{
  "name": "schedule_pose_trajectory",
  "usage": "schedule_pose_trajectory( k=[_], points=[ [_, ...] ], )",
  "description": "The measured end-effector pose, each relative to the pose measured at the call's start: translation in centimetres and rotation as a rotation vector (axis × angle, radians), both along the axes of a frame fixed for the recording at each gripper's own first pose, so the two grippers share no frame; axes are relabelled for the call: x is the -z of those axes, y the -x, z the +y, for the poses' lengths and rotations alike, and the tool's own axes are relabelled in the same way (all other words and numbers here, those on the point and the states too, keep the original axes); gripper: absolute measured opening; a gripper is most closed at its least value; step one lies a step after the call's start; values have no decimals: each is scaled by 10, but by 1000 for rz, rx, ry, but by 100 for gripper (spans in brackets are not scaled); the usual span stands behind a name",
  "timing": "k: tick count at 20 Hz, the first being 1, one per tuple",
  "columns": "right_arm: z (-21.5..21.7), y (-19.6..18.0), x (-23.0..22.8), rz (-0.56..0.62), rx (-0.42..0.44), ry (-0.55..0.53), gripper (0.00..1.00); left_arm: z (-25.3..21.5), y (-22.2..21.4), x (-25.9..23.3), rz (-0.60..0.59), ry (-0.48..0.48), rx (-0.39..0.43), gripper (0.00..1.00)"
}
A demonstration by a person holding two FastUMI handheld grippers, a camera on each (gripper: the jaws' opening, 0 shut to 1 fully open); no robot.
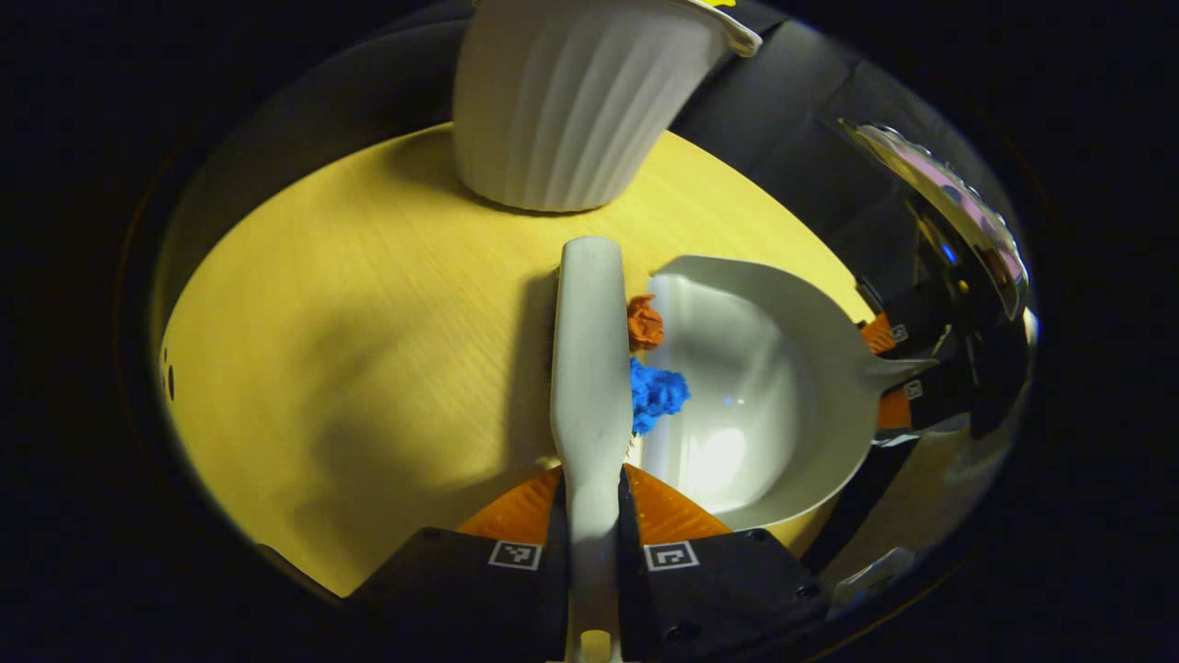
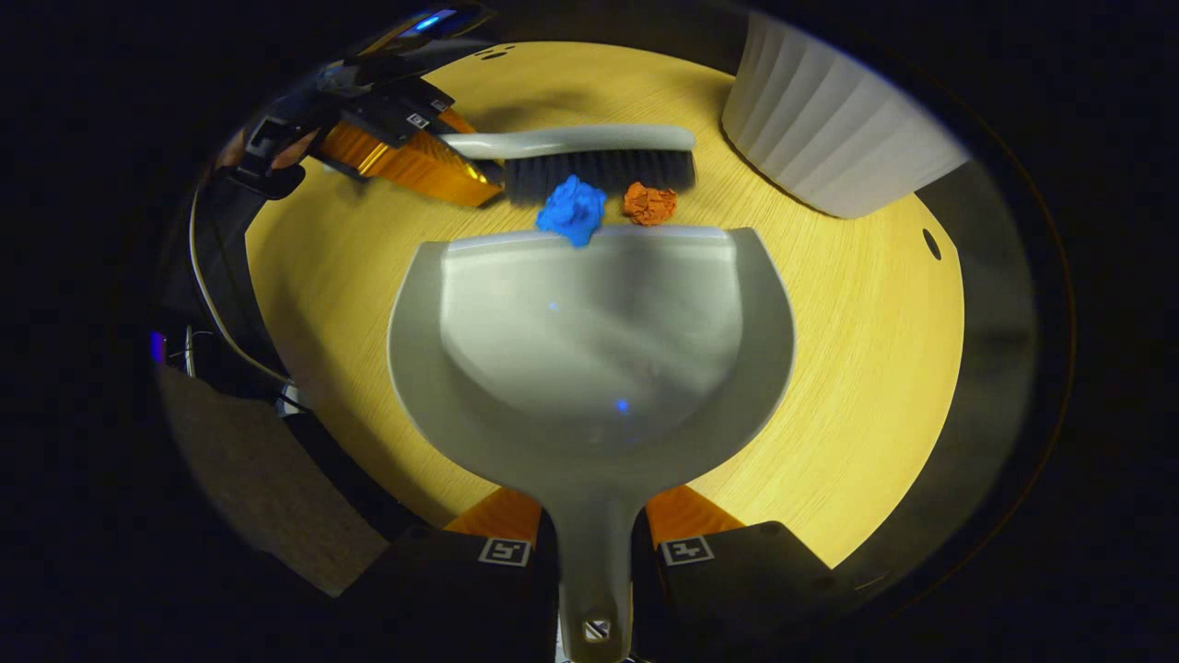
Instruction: Pick up the small broom and dustpan from the desktop, sweep the trash into the dustpan with the broom, and then empty the trash into the garbage bin.
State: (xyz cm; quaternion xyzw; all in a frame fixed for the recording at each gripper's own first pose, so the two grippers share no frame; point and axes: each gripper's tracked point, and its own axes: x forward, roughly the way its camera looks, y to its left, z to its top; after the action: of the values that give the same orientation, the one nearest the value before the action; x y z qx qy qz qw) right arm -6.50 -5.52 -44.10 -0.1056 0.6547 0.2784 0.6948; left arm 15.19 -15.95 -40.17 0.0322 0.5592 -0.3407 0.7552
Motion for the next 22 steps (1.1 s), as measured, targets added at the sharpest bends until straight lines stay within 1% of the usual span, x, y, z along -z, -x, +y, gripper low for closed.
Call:
schedule_pose_trajectory(
  k=[2, 3, 4, 6, 7, 8, 9, 11, 14, 17, 20, 22],
  points=[
    [2, 1, 4, -20, 20, -14, 36, -7, 11, -4, 63, 33, 0, 26],
    [4, 0, 6, -40, 37, -27, 36, -5, 13, -5, 79, 53, -16, 27],
    [7, 0, 8, -65, 61, -45, 31, -5, 15, -8, 92, 64, -27, 26],
    [17, 1, 14, -103, 115, -69, 41, 2, 11, -13, 49, 59, -54, 24],
    [20, 4, 15, -111, 143, -75, 31, 1, 9, -17, 19, 57, -81, 26],
    [23, 7, 15, -117, 169, -84, 41, 4, 5, -24, -8, 56, -118, 26],
    [26, 11, 13, -125, 194, -97, 36, 5, 4, -27, -31, 54, -155, 26],
    [31, 17, 6, -135, 229, -119, 36, 13, -3, -33, -83, 54, -230, 26],
    [26, 13, 0, -159, 250, -99, 36, 34, -12, -41, -155, 53, -348, 26],
    [17, 18, -26, -154, 305, -74, 36, 58, -15, -39, -231, 18, -432, 26],
    [-5, 16, -72, -169, 379, -58, 36, 68, -9, -44, -260, -9, -473, 26],
    [-28, 12, -106, -190, 418, -51, 36, 90, 2, -45, -262, -1, -500, 26]
  ],
)
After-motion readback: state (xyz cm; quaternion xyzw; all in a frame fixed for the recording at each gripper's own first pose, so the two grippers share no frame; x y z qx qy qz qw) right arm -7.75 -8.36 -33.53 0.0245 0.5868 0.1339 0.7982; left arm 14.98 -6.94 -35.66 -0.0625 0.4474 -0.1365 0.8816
